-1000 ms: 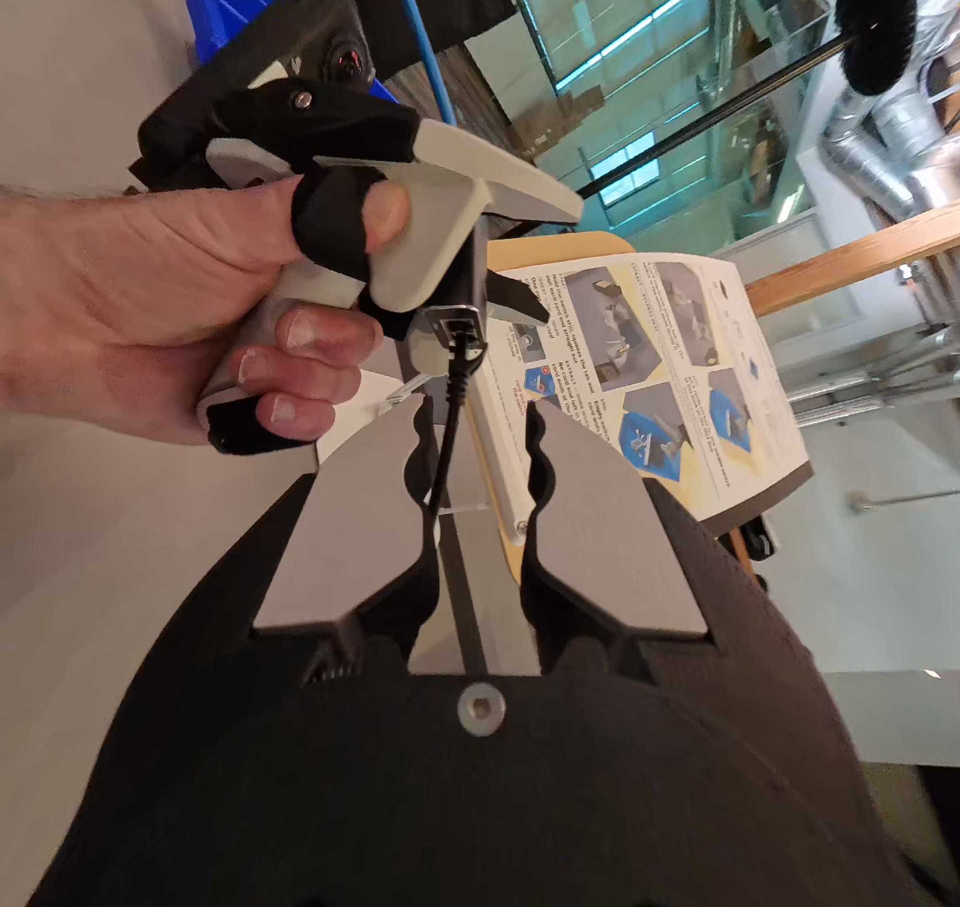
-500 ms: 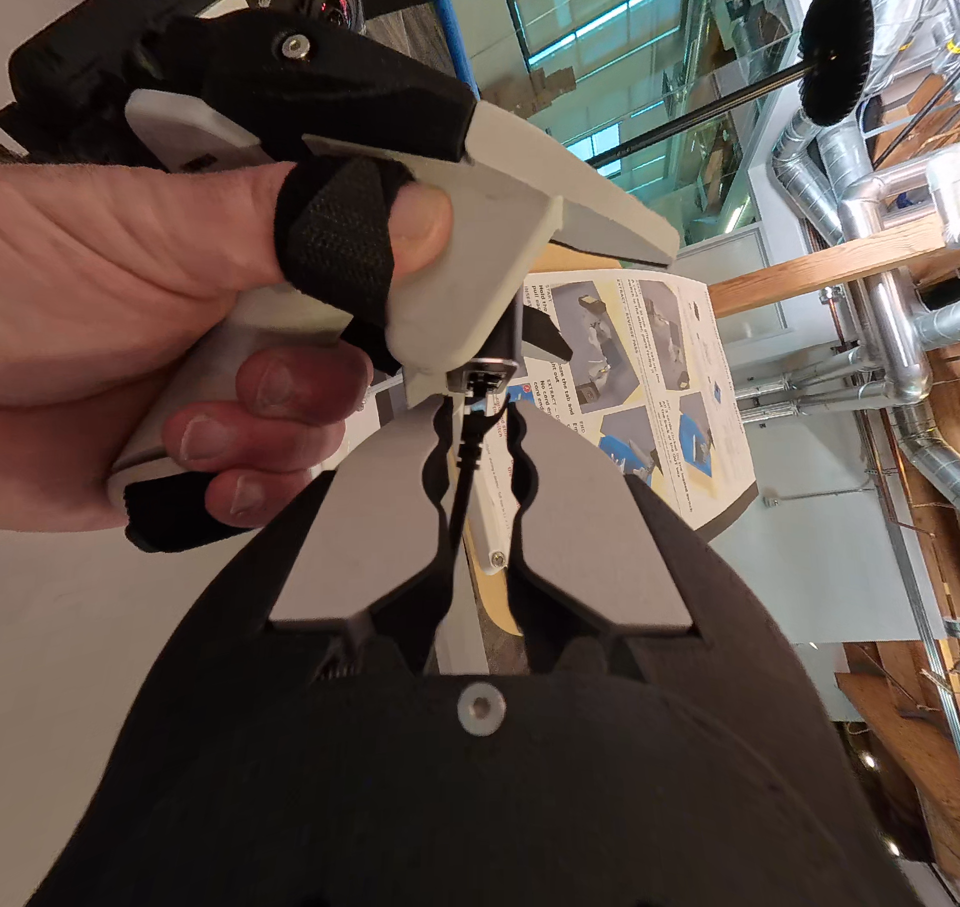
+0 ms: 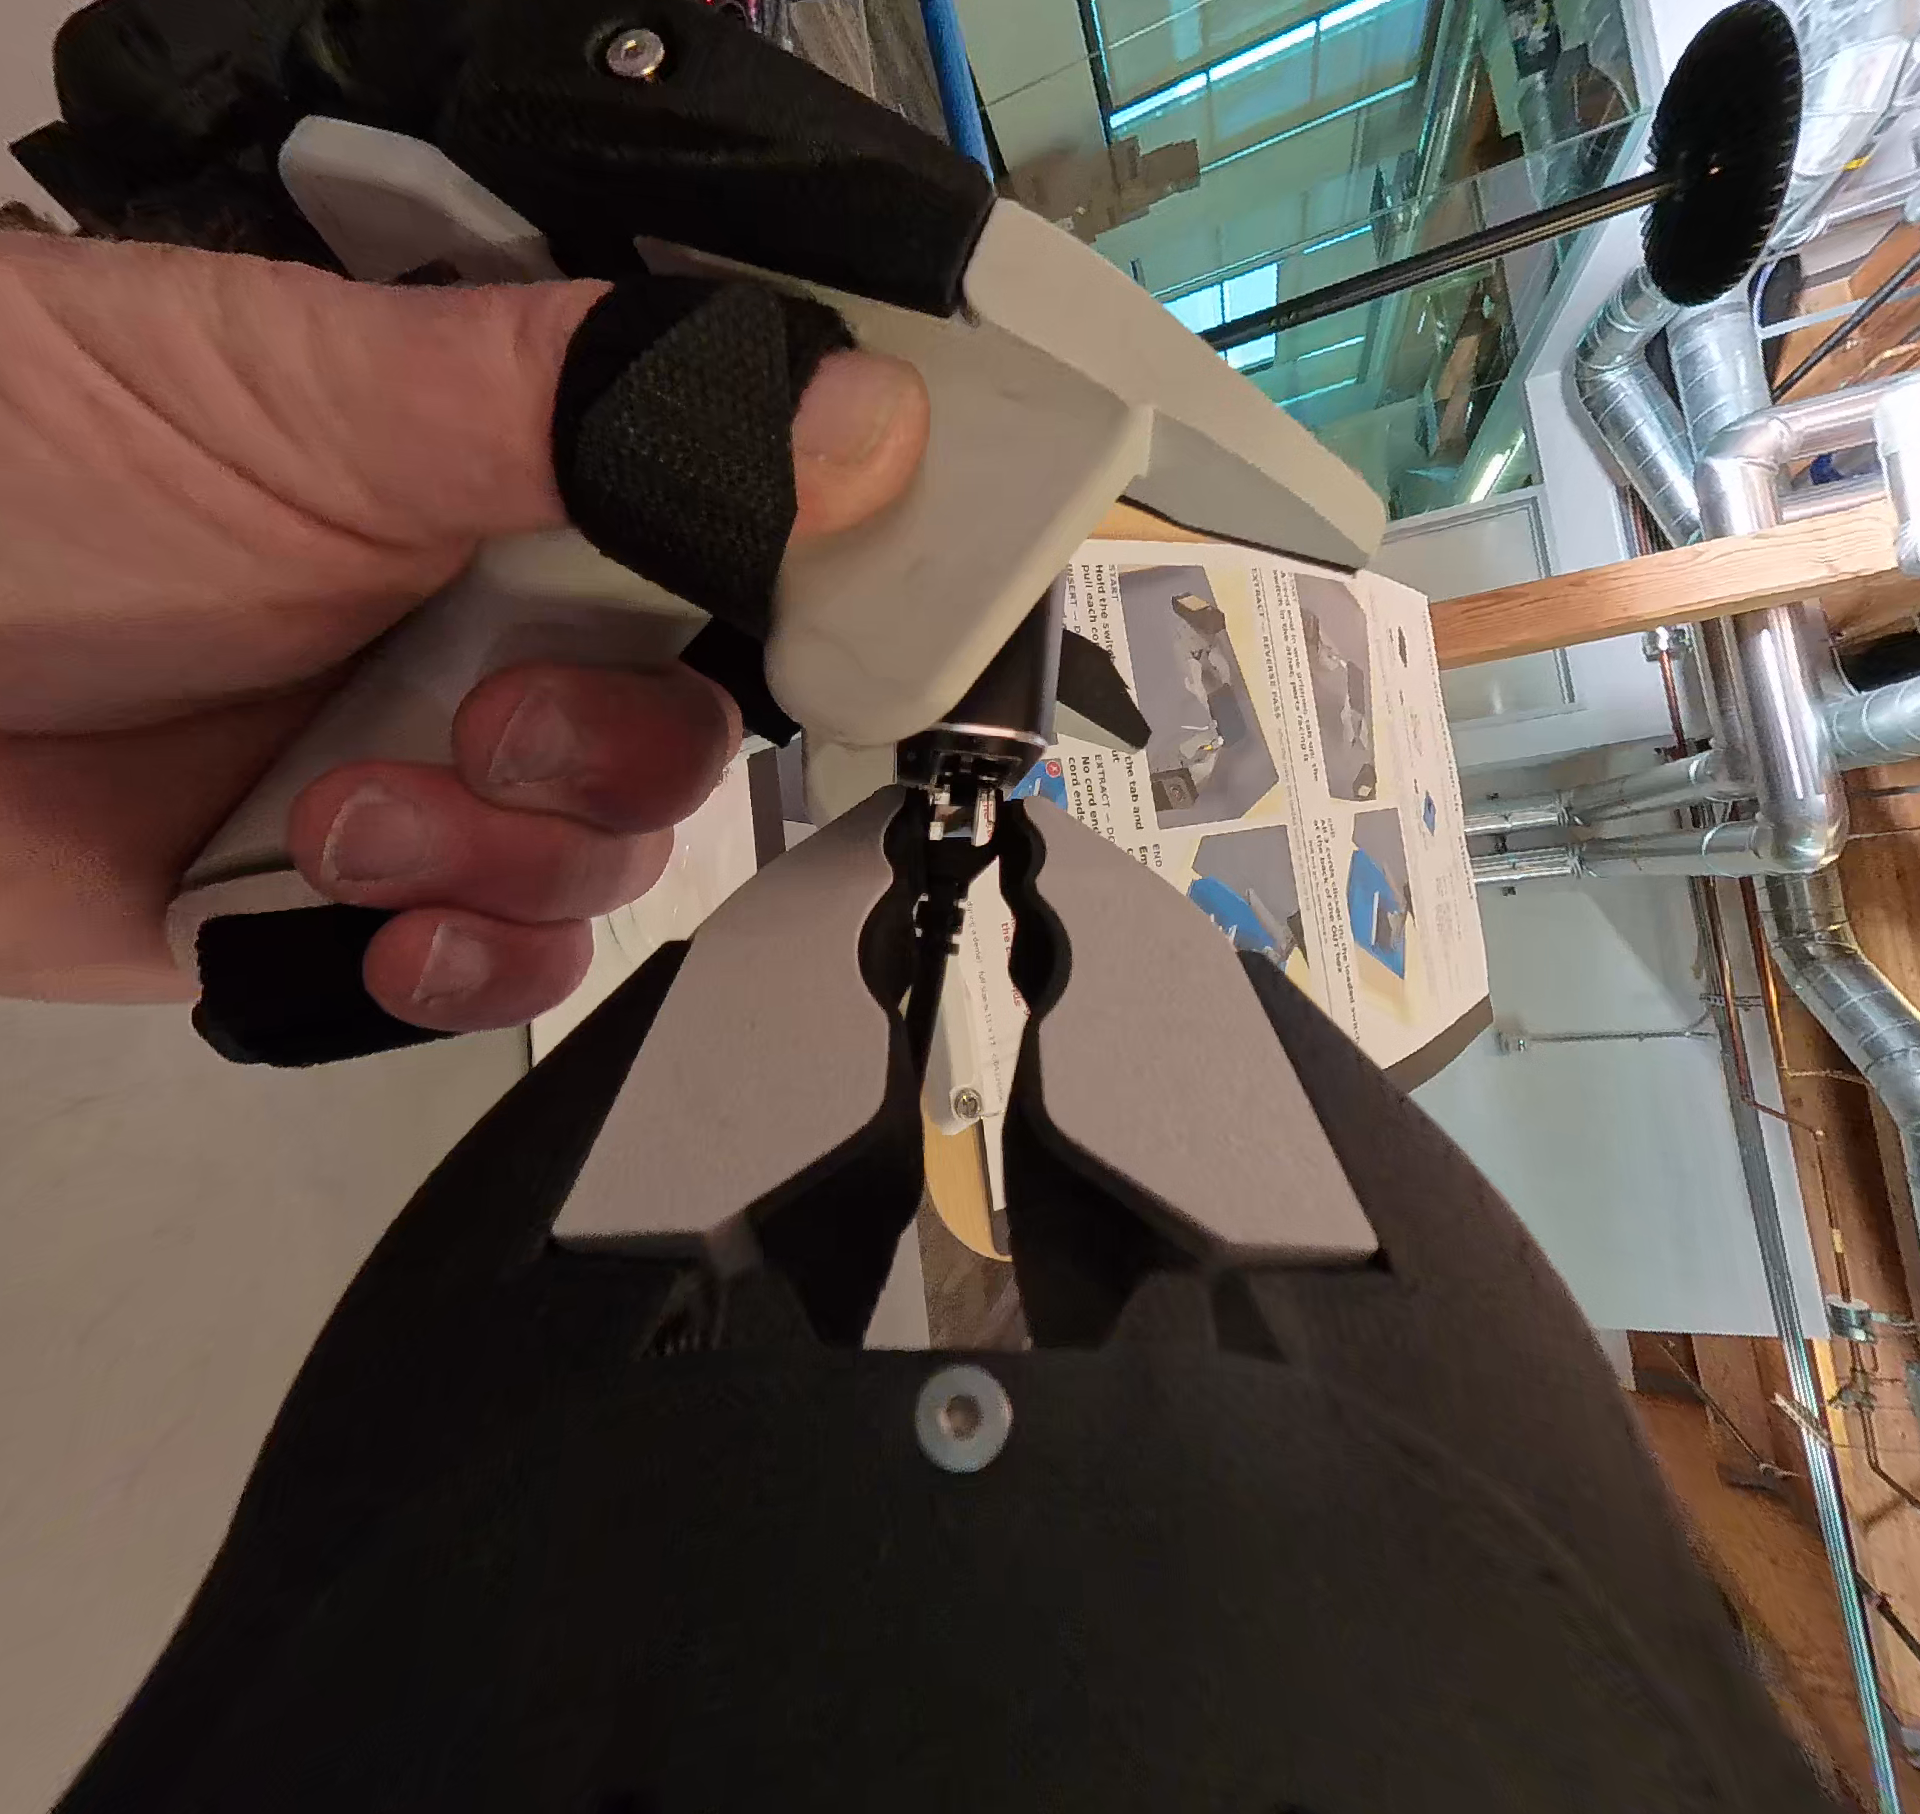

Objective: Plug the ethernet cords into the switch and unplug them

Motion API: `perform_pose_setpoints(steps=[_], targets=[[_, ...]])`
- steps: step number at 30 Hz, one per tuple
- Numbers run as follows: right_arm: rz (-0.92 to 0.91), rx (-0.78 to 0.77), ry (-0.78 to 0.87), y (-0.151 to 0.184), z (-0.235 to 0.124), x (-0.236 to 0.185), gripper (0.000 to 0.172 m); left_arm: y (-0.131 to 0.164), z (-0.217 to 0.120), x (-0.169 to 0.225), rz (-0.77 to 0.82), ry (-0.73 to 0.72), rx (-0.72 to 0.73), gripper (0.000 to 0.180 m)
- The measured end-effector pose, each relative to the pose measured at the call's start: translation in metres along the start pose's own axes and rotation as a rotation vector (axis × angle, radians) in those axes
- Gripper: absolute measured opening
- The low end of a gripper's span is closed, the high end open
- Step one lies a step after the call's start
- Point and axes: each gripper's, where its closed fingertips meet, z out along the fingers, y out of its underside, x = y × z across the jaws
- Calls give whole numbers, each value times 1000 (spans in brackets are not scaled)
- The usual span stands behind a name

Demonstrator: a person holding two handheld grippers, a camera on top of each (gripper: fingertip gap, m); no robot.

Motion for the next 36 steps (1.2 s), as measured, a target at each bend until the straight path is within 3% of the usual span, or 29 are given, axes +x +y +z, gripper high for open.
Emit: perform_pose_setpoints(steps=[7, 11, 22, 36], targets=[[-37, -3, -59, 7, -6, 2, 12, 7, 4, 0, 0, 18, -56, 84], [-39, 13, -78, 12, -8, 2, 13, 8, 5, 0, 25, -10, -94, 77], [-24, 27, -62, 11, -8, 4, 14, 7, 6, 0, 43, -25, -81, 77], [-52, -63, -207, 19, -11, -5, 12, 14, 4, -7, -17, -55, -91, 76]])
